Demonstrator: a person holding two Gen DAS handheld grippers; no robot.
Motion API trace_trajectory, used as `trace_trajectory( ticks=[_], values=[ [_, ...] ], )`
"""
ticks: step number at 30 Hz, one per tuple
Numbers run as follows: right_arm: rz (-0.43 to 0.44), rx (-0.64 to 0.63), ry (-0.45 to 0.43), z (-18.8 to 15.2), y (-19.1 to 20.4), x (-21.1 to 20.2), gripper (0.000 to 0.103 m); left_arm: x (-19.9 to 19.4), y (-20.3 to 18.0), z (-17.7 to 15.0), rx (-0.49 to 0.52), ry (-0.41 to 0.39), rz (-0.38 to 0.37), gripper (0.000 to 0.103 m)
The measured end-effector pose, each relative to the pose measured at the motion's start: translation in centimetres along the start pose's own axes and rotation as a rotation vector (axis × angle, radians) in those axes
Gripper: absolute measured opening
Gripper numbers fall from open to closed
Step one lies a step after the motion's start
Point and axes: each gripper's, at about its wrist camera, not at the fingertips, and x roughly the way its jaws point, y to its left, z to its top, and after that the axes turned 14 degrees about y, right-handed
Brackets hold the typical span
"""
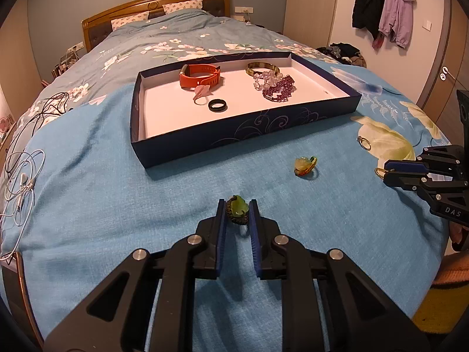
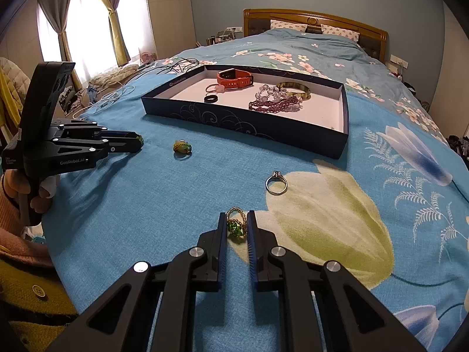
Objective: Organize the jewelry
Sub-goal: 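Grasp the green-stone ring with the left gripper while the right gripper grasps the gold green-stone ring, then carry the green-stone ring with the left gripper toward the box while the right gripper carries the gold ring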
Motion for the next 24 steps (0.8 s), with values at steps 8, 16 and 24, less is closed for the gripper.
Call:
trace_trajectory(
  ticks=[8, 16, 24],
  values=[
    [0.004, 0.010, -0.004, 0.1, -0.2, -0.1, 0.011, 0.0, -0.1, 0.0, -0.002, -0.001, 0.000, 0.015],
    [0.035, 0.035, -0.030, 0.3, -0.7, -0.7, 0.010, -0.4, -0.2, -0.2, -0.009, -0.013, -0.007, 0.015],
    [0.056, 0.049, -0.064, 1.0, -1.1, -1.3, 0.010, -1.5, -0.4, -0.2, -0.015, -0.045, -0.013, 0.015]
  ],
)
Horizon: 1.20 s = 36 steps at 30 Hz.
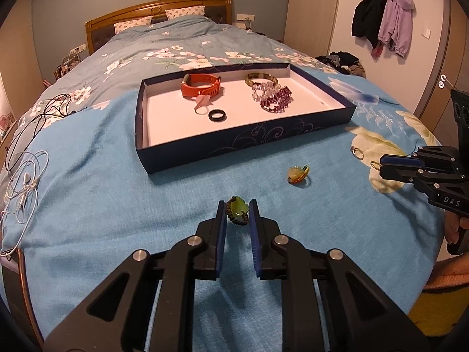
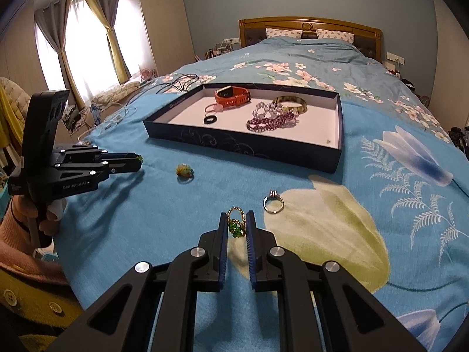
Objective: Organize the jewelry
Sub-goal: 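Carry the green-stone ring with the left gripper toward the box while the right gripper carries the gold ring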
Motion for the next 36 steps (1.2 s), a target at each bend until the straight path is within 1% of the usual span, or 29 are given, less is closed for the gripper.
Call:
trace_trajectory(
  ticks=[14, 36],
  values=[
    [0.030, 0.008, -0.051, 1.1, 0.3, -0.4, 0.010, -2.4, -0.5, 0.6, 0.003, -0.085, -0.025, 0.015],
    [0.027, -0.012, -0.118, 3.8, 0.2, -1.2, 0.010, -3.7, -0.5, 2.2, -0.009, -0.153, -0.043, 0.015]
  ],
)
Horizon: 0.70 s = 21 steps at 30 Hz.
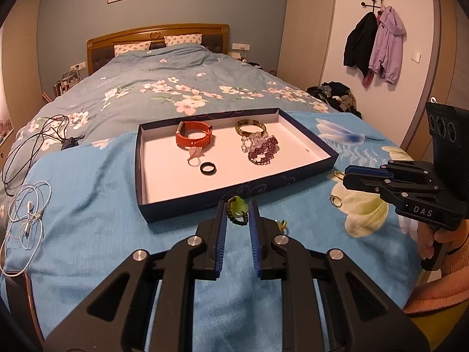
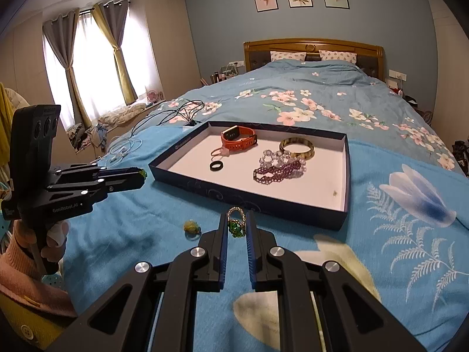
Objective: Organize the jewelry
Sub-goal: 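Carry the green-stone ring with the left gripper toward the box while the right gripper carries the gold ring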
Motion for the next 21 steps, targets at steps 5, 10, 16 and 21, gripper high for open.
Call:
trace_trajectory(
  ticks=[5, 10, 16, 21],
  values=[
    [-0.002, 0.003, -0.009, 0.5, -0.3, 0.0, 0.010, 0.0, 0.0, 0.5, -0.002, -0.010, 0.001, 0.015],
    [-0.002, 0.009, -0.013, 0.9, -0.6, 0.2, 0.010, -0.1, 0.0, 0.8, -0.004, -0.015, -0.001, 0.015],
    [-0.003, 0.013, -0.016, 1.3, -1.0, 0.4, 0.010, -0.2, -0.2, 1.4, 0.003, -0.025, 0.000, 0.015],
    [-0.004, 0.012, -0.019, 1.5, -1.1, 0.6, 0.010, -0.1, -0.2, 1.6, 0.002, -0.028, 0.001, 0.015]
  ],
)
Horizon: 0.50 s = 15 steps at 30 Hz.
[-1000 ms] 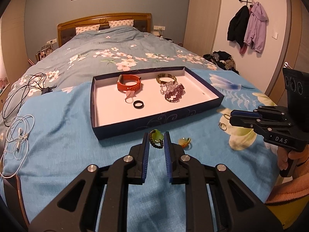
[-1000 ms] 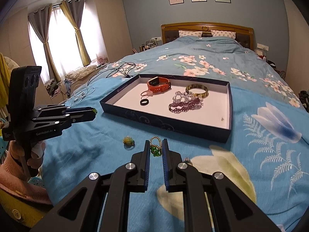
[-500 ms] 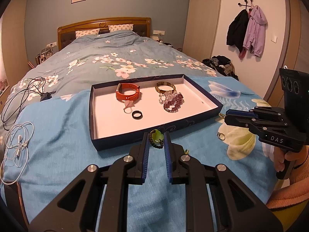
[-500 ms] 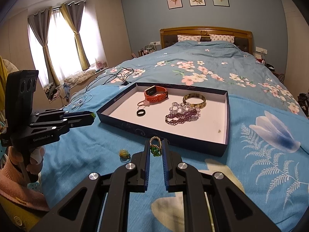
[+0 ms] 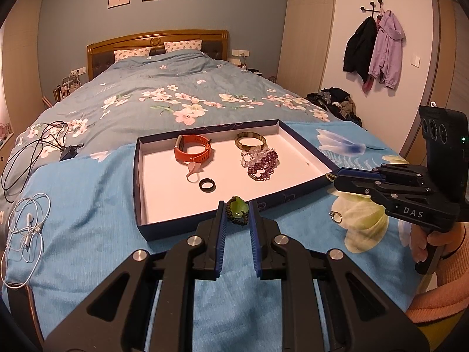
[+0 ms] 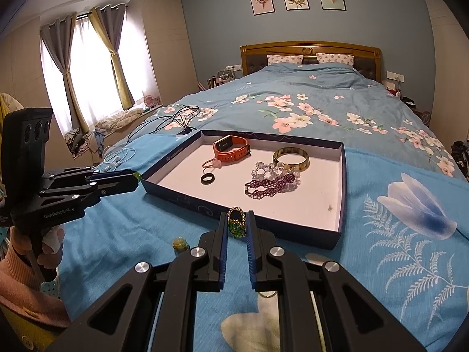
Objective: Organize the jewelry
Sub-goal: 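Carry the green-stone ring with the left gripper toward the box while the right gripper carries the gold ring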
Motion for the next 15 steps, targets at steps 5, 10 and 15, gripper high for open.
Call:
trace_trajectory(
  ticks=[5, 10, 15],
  values=[
    [-0.002, 0.001, 0.000, 0.38, -0.17, 0.21, 0.010, 0.03, -0.01, 0.08, 0.001, -0.002, 0.001, 0.015],
    [-0.001, -0.001, -0.001, 0.46, -0.19, 0.20, 0.010, 0.14, 0.06, 0.35, 0.000, -0.004, 0.003, 0.015],
    [-0.001, -0.003, -0.005, 0.87, -0.44, 0.31, 0.010, 0.17, 0.07, 0.69, -0.003, -0.008, 0.006, 0.015]
  ],
)
